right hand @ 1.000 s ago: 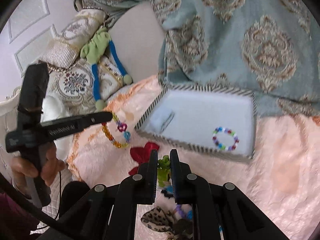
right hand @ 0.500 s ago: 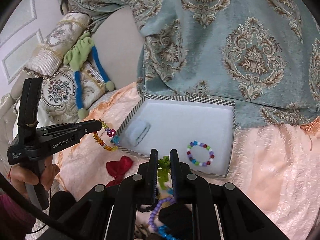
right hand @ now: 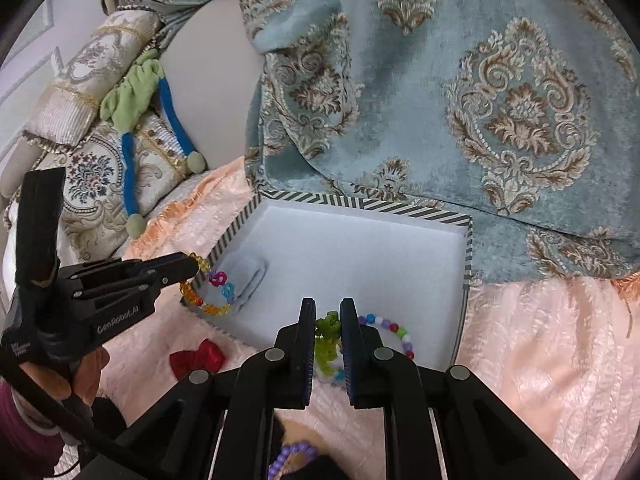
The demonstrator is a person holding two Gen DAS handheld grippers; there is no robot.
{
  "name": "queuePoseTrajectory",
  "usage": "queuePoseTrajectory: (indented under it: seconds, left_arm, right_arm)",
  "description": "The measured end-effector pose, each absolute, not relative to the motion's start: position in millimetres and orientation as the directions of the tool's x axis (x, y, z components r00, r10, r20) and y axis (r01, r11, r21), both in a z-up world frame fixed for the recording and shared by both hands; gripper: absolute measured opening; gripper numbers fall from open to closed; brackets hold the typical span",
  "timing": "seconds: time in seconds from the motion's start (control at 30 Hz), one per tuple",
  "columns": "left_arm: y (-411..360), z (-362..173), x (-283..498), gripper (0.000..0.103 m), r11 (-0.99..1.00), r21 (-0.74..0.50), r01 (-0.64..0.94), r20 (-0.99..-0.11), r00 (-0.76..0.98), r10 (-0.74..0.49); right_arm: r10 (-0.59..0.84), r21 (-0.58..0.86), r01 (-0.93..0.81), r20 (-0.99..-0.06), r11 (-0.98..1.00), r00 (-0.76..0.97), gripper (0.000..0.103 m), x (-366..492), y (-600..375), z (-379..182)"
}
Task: Organize jewelry
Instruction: 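Place the amber bracelet in the tray with the left gripper while the right places the hair tie, then withdraw both open grippers from the tray toward the remaining accessories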
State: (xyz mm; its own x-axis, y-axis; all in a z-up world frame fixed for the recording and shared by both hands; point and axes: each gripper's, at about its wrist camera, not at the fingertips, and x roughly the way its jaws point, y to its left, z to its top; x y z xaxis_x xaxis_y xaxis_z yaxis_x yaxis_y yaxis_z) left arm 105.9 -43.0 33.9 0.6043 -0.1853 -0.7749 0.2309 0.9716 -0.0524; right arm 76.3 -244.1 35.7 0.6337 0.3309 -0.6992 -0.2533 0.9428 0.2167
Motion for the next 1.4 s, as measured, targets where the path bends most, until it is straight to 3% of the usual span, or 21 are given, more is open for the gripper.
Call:
queuePoseTrajectory:
  seconds: [0.33,0.63,0.87,0.9,0.93,0.97,1.0,1.4]
  left_arm:
    - [-58.5,2.4,147.8,0.008,0.966,-0.119,0.231,-0.797,0.558,-0.232]
    - [-44.5,-44.0,163.2,0.008,0.982,-0.096,0.162,-0.85,0.5,-0.166]
    - [-49.7,-51.8,158.9,0.013,0.983,-0.07,0.167,-0.854,0.5,-0.146]
    - [-49.9,-51.1,158.1,0.022,0.984,-0.071,0.166,-0.852,0.503,-0.146]
    - [-49.4,-49.2,156.1,0.033,0.982,-0.082,0.168,-0.847,0.507,-0.158]
    - [-48.1,-47.4,154.0,0.038,0.981,-0.097,0.167,-0.842,0.512,-0.17]
    - [-46.6,-45.4,152.0,0.043,0.98,-0.109,0.164,-0.836,0.518,-0.179]
    - [-40.0,-18.1,109.1,0.044,0.986,-0.071,0.151,-0.808,0.571,-0.145]
  right_arm:
    - [0.307,0.2,-0.24,-0.747,0.95,0.59,0.011,145.4,-239.2,2.0]
    - [0.105,0.071,-0.084,-0.839,0.994,0.533,0.011,174.2,-283.2,-56.4]
    - [0.032,-0.012,-0.076,-0.834,0.997,0.551,0.011,165.4,-283.3,-63.7]
    - [0.045,0.0,-0.081,-0.834,0.997,0.549,0.013,163.6,-282.8,-63.1]
    - [0.06,0.017,-0.083,-0.834,0.996,0.548,0.023,161.0,-283.1,-62.2]
    - [0.075,0.035,-0.084,-0.832,0.996,0.55,0.034,157.9,-283.9,-60.9]
    - [0.105,0.064,-0.092,-0.826,0.994,0.555,0.037,153.6,-284.4,-58.8]
    - [0.136,0.08,-0.121,-0.797,0.989,0.588,0.043,76.2,-278.1,-13.7]
